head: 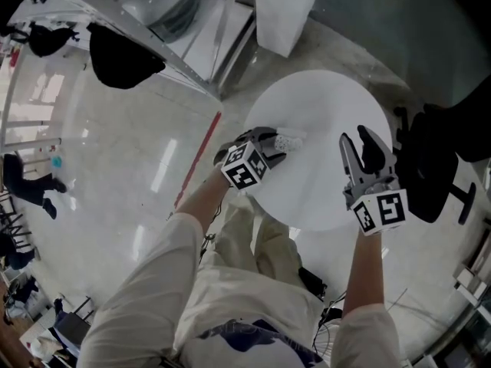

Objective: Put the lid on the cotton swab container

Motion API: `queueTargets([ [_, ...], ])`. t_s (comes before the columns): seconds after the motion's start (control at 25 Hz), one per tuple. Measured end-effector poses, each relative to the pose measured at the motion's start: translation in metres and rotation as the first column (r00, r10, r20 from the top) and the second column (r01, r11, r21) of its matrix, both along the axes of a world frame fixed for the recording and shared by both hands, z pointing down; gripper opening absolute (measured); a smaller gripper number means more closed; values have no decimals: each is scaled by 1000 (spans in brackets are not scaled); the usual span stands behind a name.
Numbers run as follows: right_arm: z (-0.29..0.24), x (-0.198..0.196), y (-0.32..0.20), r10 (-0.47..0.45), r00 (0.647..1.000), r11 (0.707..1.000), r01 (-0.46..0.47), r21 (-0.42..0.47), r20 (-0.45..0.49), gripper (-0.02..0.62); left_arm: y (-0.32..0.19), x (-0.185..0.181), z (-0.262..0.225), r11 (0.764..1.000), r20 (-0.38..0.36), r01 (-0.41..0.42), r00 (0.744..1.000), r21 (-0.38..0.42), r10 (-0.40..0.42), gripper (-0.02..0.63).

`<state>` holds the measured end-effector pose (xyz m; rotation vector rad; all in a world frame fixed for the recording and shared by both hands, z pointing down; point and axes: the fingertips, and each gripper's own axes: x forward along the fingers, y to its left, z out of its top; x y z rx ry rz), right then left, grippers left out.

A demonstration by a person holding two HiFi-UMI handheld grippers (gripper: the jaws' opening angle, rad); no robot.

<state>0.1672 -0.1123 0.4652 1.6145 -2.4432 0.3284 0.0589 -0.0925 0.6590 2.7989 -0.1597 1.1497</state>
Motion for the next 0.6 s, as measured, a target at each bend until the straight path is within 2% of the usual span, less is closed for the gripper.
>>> queueTargets([
  [0.16, 15, -12, -15, -46, 999, 998, 45, -35, -13, 149, -1, 1, 0, 1000, -9, 3, 1000, -3, -3, 230],
  [0.28, 34, -23, -29, -92, 995, 991, 89, -99, -33, 137, -1, 2, 0, 1000, -14, -3, 1000, -5, 3, 230],
  [0.44, 57, -45, -48, -189, 980, 968, 177, -178, -57, 123, -1, 2, 1, 1000, -16, -4, 1000, -8, 4, 230],
  [0.6, 76, -62, -55, -247, 966, 945, 224, -238, -73, 107, -1, 1, 2, 1000, -15, -6, 1000, -11, 5, 230],
])
